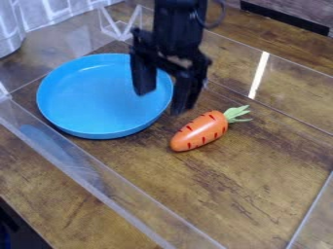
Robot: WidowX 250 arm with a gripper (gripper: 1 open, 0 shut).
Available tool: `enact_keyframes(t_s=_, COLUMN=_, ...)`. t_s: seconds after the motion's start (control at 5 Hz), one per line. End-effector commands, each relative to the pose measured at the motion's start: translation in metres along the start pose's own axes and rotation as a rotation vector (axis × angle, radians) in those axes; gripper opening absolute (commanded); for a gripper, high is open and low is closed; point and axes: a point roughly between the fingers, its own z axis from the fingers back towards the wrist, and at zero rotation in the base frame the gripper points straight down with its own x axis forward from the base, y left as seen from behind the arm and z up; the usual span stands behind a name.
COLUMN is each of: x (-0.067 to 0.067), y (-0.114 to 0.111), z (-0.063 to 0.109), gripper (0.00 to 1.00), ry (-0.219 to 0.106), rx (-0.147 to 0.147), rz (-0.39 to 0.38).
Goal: Put the carrot in the blue tray
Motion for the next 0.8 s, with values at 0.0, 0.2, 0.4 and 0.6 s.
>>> enact_keyframes(t_s=0.0, x=0.011, y=-0.009, z=-0.002, gripper=1.0, ry=-0.066, rx=0.012, rz=-0.058)
enact_keyframes(t_s=0.2, x=0.019, y=-0.014, z=-0.015, gripper=1.0, ry=-0.084, rx=0.019, rz=-0.088)
enact_keyframes(t_s=0.4, x=0.028, y=-0.016, z=-0.021, gripper=1.0, ry=-0.114, rx=0.019, rz=-0.108)
enact_keyframes(t_s=0.6, x=0.035, y=-0.018, z=-0.027, gripper=1.0, ry=-0.128, rx=0.01, rz=-0.107)
